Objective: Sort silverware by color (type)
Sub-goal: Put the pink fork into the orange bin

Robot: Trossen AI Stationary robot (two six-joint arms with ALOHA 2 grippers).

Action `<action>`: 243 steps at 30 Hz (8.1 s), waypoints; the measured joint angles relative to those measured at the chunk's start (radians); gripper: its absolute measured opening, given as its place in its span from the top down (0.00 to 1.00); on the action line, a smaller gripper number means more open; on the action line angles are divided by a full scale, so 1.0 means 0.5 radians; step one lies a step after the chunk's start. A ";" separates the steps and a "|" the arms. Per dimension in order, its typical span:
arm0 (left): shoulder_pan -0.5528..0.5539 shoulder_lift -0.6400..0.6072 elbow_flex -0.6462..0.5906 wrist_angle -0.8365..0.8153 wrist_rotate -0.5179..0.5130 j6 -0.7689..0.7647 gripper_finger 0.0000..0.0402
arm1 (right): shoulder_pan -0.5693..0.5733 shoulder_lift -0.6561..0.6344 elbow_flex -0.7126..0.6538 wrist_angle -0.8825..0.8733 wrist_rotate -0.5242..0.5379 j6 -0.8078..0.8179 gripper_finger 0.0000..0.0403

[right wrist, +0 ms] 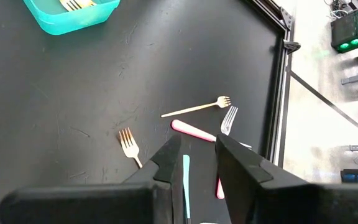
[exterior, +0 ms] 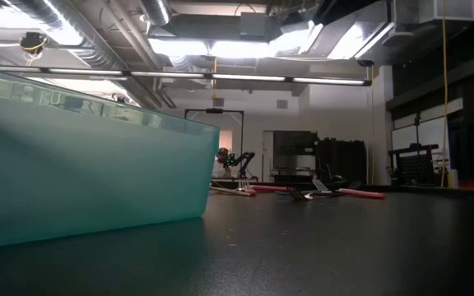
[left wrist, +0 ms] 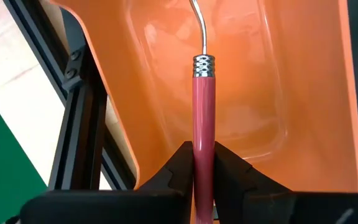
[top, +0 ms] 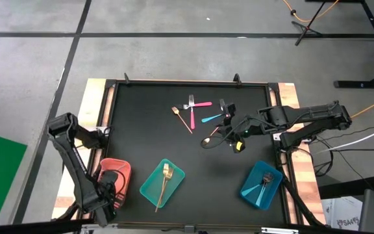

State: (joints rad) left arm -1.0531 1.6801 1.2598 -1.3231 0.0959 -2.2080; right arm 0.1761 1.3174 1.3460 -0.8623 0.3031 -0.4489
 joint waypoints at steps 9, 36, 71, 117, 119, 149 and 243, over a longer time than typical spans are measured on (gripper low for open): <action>0.000 0.006 0.000 0.000 -0.001 0.003 0.86 | 0.000 0.000 0.000 0.000 0.000 -0.001 0.79; 0.062 -0.171 0.268 -0.180 -0.257 -0.068 0.77 | -0.010 0.000 0.001 -0.240 0.002 0.045 0.79; 1.888 -0.509 0.332 0.093 -1.300 2.713 0.77 | -1.299 -0.064 -1.090 0.686 -0.331 1.528 0.79; 2.119 -0.507 0.330 0.535 -1.049 3.182 0.77 | -1.321 0.580 -1.151 0.951 -0.351 1.638 0.80; 2.119 -0.507 0.330 0.534 -1.047 3.182 0.77 | -1.321 0.580 -1.151 0.949 -0.349 1.638 0.81; 2.119 -0.507 0.330 0.534 -1.048 3.182 0.77 | -1.322 0.589 -1.098 1.046 -0.510 1.598 0.99; 2.137 -0.249 0.329 1.313 -1.584 3.664 0.56 | -0.811 0.581 -0.732 3.202 -0.646 1.345 0.99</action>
State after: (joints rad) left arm 0.0154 1.5554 1.4242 -0.6665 -0.6962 -0.3758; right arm -0.2295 1.6077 0.9802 0.7387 -0.0202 0.2236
